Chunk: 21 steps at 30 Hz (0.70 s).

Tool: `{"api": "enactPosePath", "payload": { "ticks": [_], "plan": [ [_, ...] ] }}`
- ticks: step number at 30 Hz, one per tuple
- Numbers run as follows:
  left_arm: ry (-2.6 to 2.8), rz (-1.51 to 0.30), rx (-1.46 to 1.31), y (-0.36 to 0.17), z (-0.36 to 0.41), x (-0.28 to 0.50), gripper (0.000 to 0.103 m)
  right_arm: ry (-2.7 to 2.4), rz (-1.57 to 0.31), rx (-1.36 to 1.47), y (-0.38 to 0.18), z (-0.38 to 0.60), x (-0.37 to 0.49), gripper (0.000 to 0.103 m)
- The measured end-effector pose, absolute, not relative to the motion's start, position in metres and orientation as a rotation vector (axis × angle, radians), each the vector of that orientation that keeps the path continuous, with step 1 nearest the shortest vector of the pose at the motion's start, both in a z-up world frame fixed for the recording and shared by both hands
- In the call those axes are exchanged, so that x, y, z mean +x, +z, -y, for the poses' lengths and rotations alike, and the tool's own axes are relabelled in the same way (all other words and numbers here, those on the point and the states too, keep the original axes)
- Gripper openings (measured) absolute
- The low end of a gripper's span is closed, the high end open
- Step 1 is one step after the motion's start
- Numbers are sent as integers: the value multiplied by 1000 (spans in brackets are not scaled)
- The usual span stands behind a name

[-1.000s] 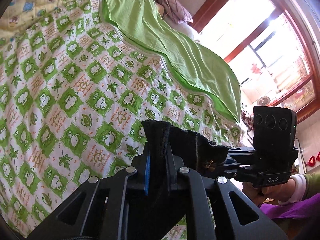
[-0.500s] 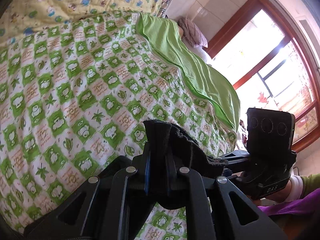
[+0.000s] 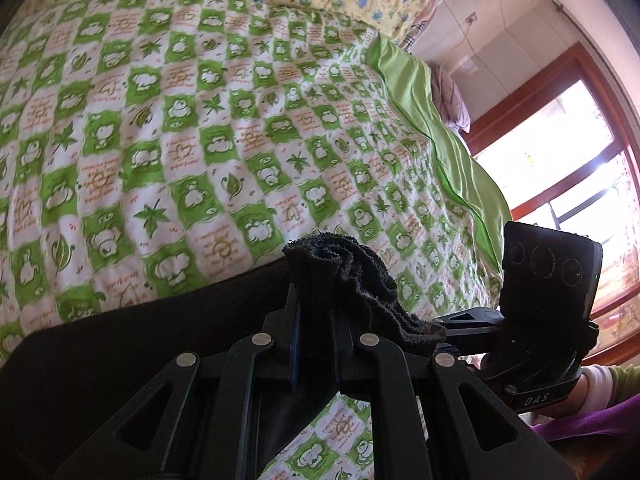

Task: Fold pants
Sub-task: 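Lift the folded pants with both grippers and fold them over again, then lower the folded navy pants onto the quilt and open both grippers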

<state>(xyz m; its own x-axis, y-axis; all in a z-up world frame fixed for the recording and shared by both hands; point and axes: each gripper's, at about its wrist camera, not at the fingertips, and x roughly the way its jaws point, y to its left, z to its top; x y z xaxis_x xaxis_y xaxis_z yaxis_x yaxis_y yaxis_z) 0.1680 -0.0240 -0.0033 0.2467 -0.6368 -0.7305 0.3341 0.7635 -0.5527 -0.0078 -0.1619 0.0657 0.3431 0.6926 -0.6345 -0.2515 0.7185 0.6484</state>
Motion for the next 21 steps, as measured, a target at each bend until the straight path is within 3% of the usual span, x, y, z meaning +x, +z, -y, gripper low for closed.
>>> {"api": "enactPosePath", "payload": {
  "ticks": [12,14,16,21],
  "plan": [
    [-547,-1169,-380,-29,-15,149,10,669,-1149,391,38,127,4,17],
    [-520,-1173,-399,-32,-23,144,10,677,-1165,394,36,124,6,36],
    [-491,-1178,-436,-35,-33,137,10,701,-1172,396,34,118,7,46],
    [-407,-1158,-528,-35,-62,116,14,736,-1200,371,31,105,9,49]
  ]
}}
